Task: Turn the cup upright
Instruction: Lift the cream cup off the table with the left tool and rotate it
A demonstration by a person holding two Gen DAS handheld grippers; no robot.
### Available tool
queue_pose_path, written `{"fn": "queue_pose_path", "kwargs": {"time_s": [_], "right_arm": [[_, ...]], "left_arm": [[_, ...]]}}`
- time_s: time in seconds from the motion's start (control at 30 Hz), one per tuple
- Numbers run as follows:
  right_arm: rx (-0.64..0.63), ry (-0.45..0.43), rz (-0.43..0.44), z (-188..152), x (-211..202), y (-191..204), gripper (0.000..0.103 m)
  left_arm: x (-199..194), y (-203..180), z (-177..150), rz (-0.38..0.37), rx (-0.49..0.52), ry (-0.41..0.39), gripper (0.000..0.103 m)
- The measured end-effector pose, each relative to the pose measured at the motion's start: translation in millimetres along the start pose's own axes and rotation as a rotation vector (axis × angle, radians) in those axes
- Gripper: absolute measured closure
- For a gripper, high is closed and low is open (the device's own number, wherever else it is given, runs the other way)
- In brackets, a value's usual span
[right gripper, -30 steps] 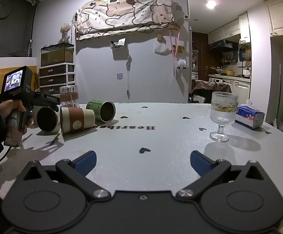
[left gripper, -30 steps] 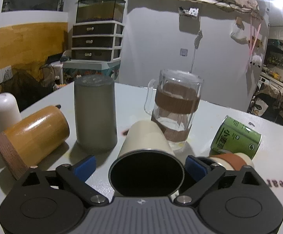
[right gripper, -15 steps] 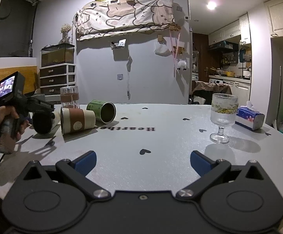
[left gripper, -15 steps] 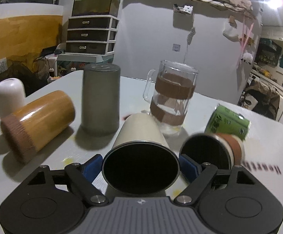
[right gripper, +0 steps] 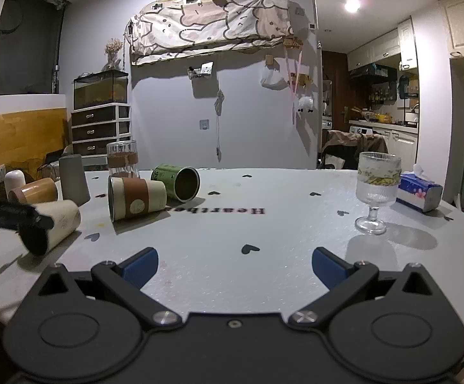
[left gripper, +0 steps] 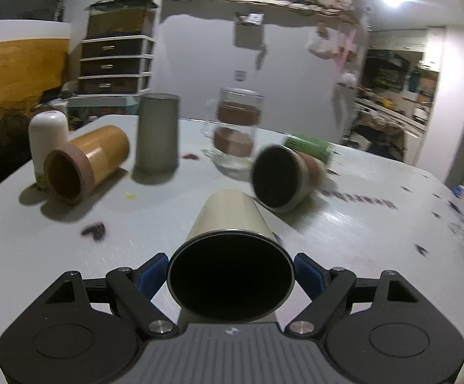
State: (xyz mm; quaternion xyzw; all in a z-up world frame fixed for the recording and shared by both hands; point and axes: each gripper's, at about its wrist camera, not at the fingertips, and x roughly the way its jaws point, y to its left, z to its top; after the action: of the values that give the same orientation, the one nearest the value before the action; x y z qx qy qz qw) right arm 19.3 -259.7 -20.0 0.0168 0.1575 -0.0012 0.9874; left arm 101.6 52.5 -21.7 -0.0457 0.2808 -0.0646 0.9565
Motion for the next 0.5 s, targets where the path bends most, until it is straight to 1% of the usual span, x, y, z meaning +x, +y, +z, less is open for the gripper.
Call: {"fn": "queue_pose_path", "kwargs": {"time_s": [0.13,0.23,0.3,0.4,0.5], "right_arm": [[-0.012,0.017,0.022,0.3,4.8,5.3,0.000],[-0.015,0.031,0.043,4.5,11.9,8.6,0.000],[0.004,0.038,0.061,8.9,17.4,8.4,0.000],[0.039,0.056,0.098,15.4,27.2,6.5,0.000],[0.053,0.084,0.114,19.5,38.5,6.3,0.000]], "left_arm": [[-20.6,-19.8,-18.3,-0.095,0.071,0.002,0.018],[-30.6,-47.0,-33.4,-0.200,0.168,-0.006,0.018],[-33.4,-67.8,-40.3,-0.260,0.242,-0.014,0.018],[-34.7,-94.6,-51.8,-0.356,0.326,-0.032,0.018],[-36.0,-115.1,-62.3,-0.426,0.399,-0.056,0.018]]}}
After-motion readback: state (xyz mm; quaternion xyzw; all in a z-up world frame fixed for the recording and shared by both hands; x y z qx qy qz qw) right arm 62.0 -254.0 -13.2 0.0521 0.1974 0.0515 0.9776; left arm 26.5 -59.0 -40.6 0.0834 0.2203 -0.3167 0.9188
